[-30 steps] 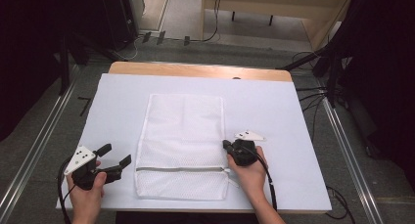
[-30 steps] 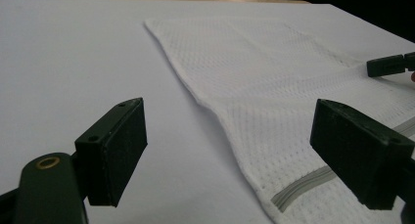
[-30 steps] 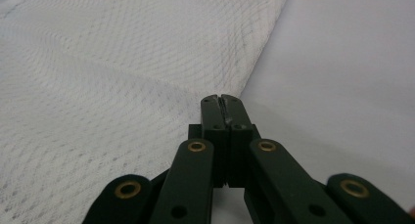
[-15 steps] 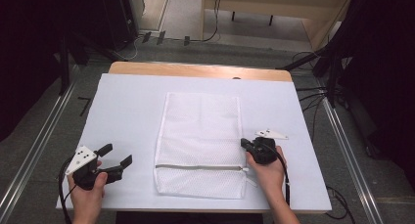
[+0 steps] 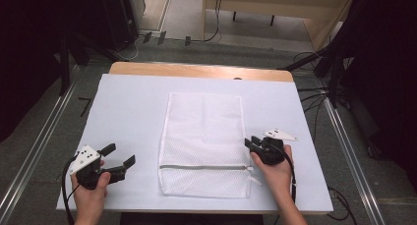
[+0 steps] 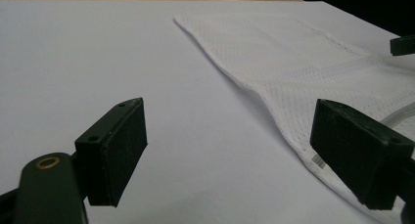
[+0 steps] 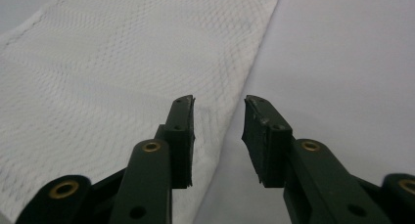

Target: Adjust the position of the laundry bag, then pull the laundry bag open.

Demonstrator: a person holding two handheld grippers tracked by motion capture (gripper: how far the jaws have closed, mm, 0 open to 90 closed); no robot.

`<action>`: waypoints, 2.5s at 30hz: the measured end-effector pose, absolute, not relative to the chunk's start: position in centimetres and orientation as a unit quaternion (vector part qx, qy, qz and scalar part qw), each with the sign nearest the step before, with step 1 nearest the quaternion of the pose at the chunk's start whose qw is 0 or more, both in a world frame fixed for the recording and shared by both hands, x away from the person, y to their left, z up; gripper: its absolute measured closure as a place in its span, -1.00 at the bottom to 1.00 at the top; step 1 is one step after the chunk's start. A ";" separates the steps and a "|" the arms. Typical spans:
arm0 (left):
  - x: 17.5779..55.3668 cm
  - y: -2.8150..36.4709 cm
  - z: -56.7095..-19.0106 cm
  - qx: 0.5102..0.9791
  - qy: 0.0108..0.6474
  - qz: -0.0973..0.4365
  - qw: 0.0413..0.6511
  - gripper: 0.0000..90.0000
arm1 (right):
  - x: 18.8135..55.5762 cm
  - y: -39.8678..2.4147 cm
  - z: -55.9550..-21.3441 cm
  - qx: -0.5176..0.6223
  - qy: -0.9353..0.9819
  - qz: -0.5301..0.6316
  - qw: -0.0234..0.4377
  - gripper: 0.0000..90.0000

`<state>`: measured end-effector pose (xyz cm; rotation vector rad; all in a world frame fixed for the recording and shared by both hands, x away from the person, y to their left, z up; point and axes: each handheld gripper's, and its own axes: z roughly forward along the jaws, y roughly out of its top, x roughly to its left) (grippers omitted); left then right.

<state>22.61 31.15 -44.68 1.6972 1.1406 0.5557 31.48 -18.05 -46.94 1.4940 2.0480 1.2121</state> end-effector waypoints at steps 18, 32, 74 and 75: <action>22.4 30.7 -44.6 0.703 0.463 0.228 0.489 -0.70 | 22.2 -22.6 -46.3 0.514 0.718 0.437 0.170 0.09; 22.3 27.5 -44.5 0.718 0.438 0.192 0.506 -0.70 | 21.1 -21.2 -47.4 0.496 0.747 0.427 0.115 0.06; 24.0 10.6 -45.3 0.781 0.373 0.063 0.496 0.13 | 21.9 -16.6 -48.1 0.433 0.789 0.391 0.195 0.96; 24.1 9.4 -45.5 0.789 0.364 0.045 0.493 0.19 | 21.9 -16.6 -48.0 0.432 0.787 0.394 0.198 0.96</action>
